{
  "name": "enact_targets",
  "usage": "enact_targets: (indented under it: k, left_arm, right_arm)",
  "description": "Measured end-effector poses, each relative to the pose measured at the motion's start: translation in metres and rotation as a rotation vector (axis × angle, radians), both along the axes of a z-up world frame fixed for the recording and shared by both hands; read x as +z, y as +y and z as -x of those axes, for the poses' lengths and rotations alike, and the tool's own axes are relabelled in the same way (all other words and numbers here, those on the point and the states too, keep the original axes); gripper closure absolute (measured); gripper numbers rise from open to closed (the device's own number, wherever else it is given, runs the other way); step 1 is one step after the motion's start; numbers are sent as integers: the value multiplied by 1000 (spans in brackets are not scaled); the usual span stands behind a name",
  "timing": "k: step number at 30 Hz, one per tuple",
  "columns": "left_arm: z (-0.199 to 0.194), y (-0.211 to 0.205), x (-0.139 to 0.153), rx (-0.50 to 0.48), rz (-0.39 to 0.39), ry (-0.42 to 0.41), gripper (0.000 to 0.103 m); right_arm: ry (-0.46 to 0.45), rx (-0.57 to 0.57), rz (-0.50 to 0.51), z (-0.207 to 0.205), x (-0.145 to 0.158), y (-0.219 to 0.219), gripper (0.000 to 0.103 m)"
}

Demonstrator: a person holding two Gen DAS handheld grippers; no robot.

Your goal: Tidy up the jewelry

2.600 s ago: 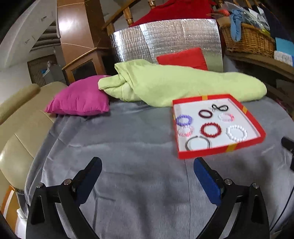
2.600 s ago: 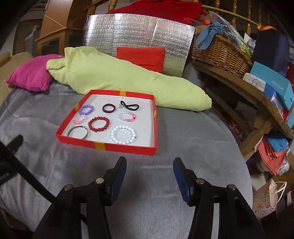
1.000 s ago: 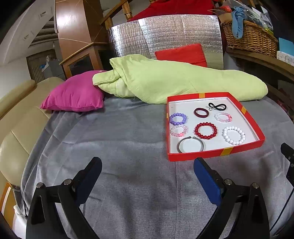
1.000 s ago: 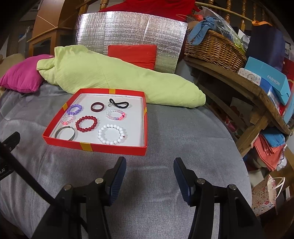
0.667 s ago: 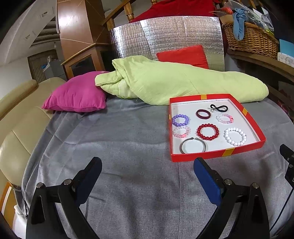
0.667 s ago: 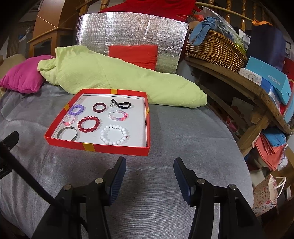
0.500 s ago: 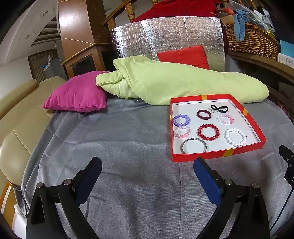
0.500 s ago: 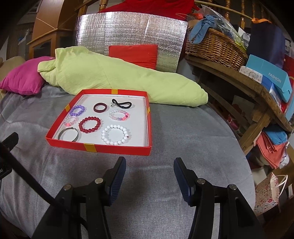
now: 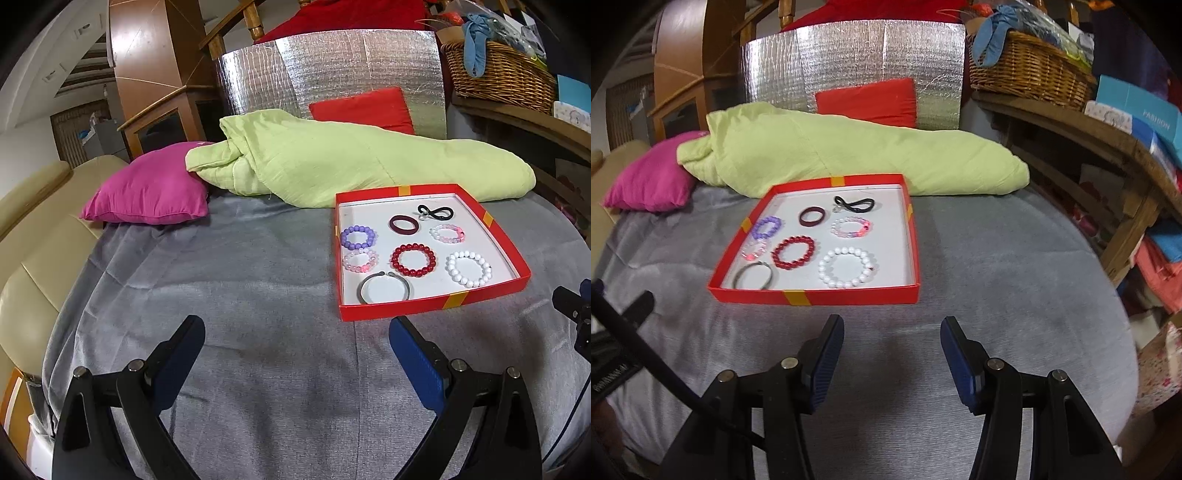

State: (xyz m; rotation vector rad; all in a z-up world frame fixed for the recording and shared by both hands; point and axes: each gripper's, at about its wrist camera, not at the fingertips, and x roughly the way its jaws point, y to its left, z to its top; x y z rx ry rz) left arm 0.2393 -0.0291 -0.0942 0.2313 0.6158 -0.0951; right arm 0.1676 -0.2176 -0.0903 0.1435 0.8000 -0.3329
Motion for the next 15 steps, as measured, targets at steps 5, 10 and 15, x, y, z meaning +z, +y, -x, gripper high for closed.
enact_targets:
  k: [5,10,15]
  left_arm:
    - [0,3,2,5,11,-2,3]
    - [-1,6,3,12,17,1,3]
    - [-1,8,4,13,20,2,3]
  right_arm:
    - [-36,3,-33,3,4,-2,41]
    - [-47,15,-39,2,4,2,41]
    - [-44,32,-36,0,3,7,40]
